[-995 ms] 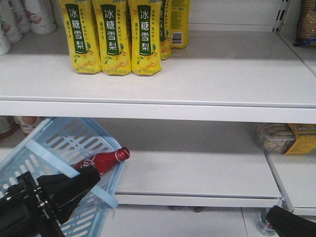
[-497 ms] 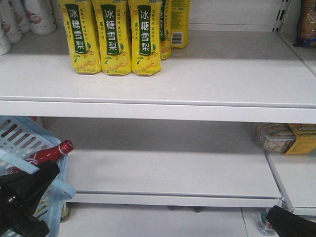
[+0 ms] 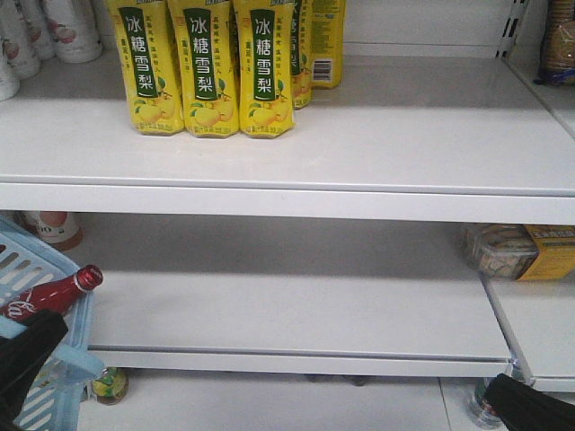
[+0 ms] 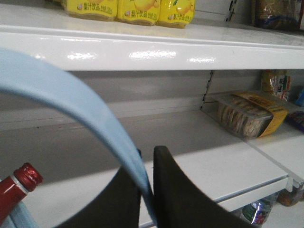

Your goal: Place coke in basket with both arms

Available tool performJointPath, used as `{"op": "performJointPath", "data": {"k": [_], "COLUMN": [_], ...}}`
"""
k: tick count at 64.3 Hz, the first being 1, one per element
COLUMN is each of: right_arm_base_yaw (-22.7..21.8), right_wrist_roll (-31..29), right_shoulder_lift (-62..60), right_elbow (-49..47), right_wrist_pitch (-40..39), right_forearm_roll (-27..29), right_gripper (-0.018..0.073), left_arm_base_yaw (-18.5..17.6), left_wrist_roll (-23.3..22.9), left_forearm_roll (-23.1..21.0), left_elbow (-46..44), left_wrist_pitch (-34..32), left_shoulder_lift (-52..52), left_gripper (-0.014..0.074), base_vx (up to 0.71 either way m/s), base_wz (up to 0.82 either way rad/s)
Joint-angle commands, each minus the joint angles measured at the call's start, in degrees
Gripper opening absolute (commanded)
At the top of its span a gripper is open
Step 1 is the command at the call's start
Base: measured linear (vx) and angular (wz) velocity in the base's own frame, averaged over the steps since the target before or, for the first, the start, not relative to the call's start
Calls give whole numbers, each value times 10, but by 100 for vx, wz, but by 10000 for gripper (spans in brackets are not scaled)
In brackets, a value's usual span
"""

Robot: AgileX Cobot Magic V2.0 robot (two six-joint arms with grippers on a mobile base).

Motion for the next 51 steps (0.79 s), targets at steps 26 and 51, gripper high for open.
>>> {"op": "performJointPath", "data": {"k": [26,51], "right_arm_base_yaw": [1,1], "right_wrist_roll": [-2,-2], "right_shoulder_lift": [4,4], "right_elbow": [-15,-15], "right_wrist_pitch": [15,16], "right_forearm_roll": [-10,-10], "right_gripper": [-5,-5], "left_arm_base_yaw": [-4,2], "left_wrist_roll": [31,63], "left_forearm_roll": [12,12], "left_elbow": [65,112], "left_wrist_pitch": [-75,0], "left_shoulder_lift": [-136,-252], "left_gripper": [-5,-5], "base_vx": [0,0], "base_wz": [0,0]}}
